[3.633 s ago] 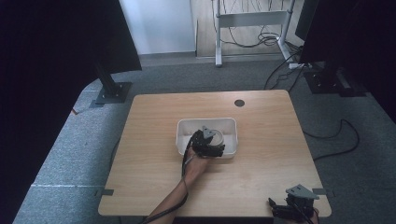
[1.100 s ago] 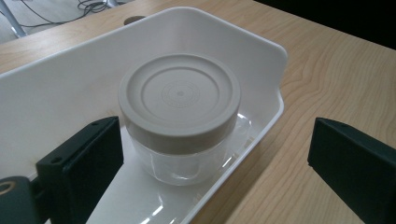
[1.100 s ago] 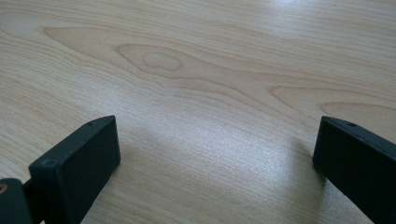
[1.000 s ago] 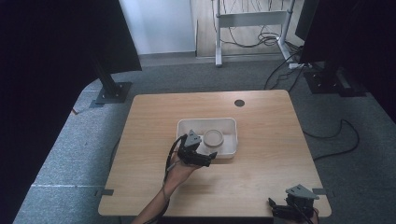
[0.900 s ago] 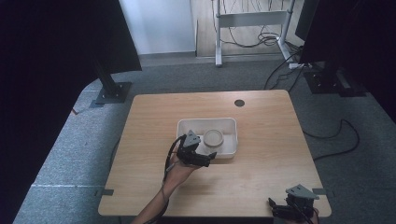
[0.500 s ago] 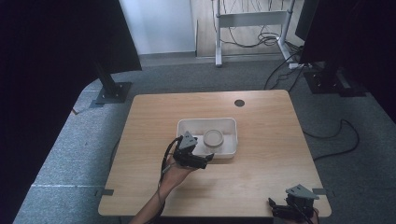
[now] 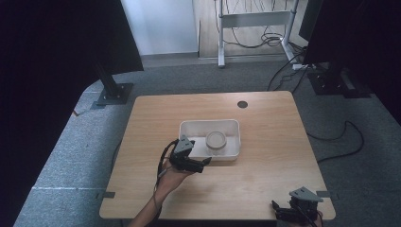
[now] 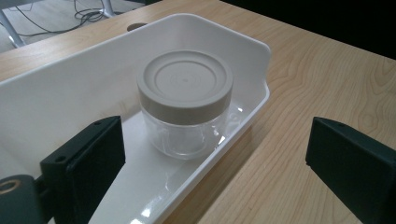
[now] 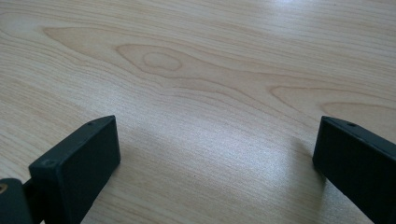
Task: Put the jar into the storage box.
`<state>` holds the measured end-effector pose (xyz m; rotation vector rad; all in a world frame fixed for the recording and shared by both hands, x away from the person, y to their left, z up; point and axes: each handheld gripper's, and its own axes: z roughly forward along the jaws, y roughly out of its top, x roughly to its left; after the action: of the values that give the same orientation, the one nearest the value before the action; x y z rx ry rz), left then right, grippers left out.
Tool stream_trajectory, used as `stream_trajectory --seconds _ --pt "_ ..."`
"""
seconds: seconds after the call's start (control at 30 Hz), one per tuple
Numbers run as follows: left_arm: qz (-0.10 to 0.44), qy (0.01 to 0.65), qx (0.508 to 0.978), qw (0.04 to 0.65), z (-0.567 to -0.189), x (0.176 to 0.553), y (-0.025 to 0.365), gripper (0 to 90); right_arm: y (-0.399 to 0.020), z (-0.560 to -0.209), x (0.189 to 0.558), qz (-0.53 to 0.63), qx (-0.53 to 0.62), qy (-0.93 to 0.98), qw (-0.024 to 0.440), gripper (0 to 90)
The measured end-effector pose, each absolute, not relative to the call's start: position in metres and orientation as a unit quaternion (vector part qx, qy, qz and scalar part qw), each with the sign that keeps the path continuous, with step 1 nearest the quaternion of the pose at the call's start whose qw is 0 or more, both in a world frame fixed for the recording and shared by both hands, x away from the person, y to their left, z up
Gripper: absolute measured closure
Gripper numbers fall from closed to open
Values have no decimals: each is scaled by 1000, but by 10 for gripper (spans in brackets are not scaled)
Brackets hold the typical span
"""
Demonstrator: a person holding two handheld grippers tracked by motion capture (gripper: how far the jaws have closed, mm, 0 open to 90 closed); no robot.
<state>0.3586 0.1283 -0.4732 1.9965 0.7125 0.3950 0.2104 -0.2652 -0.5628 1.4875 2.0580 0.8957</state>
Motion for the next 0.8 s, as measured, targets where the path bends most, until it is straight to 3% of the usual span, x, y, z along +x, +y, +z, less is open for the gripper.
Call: stream_trajectory --seconds 0.8 --pt "164 290 807 487 -468 342 156 46 -265 -563 210 324 539 745 223 3"
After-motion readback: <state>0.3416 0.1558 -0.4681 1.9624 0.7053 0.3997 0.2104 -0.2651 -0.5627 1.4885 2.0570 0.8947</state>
